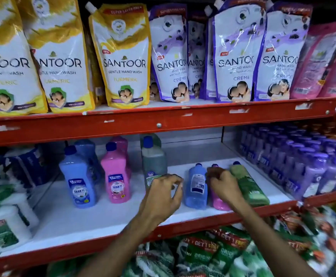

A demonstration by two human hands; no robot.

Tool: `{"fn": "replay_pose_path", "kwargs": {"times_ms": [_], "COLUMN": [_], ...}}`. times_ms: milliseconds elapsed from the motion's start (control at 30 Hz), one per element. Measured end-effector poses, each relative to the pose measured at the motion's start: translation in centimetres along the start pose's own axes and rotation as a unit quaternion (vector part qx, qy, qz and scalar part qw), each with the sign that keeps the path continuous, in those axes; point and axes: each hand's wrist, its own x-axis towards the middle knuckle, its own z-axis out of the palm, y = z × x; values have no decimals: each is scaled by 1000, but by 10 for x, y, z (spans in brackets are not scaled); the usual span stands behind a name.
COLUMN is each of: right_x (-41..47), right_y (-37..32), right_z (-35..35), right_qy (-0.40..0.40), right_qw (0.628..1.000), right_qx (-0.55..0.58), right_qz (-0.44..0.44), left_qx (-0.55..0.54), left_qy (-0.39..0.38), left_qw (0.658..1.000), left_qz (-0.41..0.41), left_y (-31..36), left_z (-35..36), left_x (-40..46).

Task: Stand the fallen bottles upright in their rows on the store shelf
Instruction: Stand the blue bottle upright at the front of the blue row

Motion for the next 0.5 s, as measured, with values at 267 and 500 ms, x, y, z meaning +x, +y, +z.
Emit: {"fn": "replay_pose_path", "kwargs": {"times_ms": [267,500], "right_x": [25,40], "right_y": [2,5], "right_z": [18,25], "right_qy": [-82,-77], "right_qw": [983,984], "right_qx": [36,52], "right_qz": [163,155], "left_qx": [-19,-72], "left_qy": [-214,-226], "left_qw": [955,934], "left_qz": [-202,-269], "left_y": [-5,-30], "left_z": [64,98], "left_x": [71,93]}}
